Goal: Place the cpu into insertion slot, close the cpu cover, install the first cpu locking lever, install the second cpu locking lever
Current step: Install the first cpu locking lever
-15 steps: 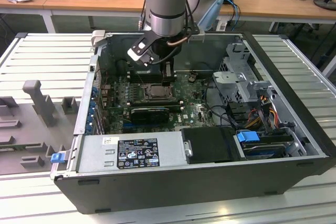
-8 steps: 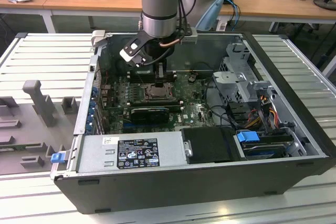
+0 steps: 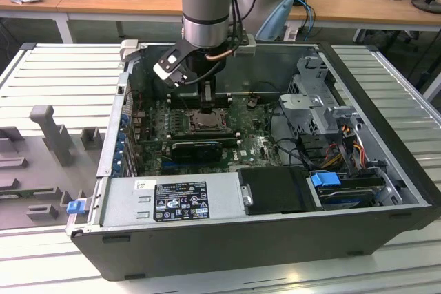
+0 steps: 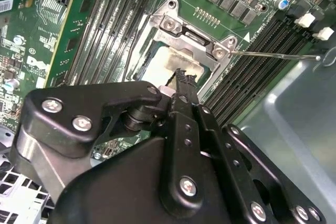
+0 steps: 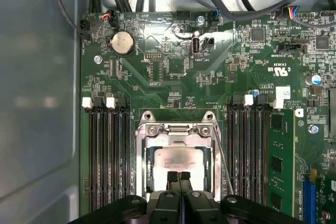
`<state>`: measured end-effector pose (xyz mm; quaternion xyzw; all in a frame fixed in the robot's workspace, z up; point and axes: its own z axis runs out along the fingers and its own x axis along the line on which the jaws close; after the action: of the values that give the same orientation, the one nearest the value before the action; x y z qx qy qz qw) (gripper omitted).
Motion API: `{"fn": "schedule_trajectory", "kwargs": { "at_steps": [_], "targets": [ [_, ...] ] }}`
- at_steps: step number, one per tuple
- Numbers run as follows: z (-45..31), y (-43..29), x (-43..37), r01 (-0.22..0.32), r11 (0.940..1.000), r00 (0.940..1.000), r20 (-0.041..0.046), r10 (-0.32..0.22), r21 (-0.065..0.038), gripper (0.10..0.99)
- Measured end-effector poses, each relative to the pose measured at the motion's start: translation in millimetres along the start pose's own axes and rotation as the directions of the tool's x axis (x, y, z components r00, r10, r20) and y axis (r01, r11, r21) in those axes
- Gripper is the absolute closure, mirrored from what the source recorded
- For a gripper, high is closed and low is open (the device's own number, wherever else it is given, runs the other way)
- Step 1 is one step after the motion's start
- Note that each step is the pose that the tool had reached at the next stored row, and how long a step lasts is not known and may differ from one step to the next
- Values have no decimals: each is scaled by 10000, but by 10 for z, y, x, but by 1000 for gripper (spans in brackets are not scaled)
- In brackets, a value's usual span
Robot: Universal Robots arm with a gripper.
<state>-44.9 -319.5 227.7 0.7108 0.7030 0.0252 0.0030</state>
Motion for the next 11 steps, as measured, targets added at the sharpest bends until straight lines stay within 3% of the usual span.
{"fn": "schedule_trajectory", "kwargs": {
  "at_steps": [11],
  "targets": [
    [-93, 4, 3, 0, 10000, 10000, -1, 0, -2, 980]
  ]
}}
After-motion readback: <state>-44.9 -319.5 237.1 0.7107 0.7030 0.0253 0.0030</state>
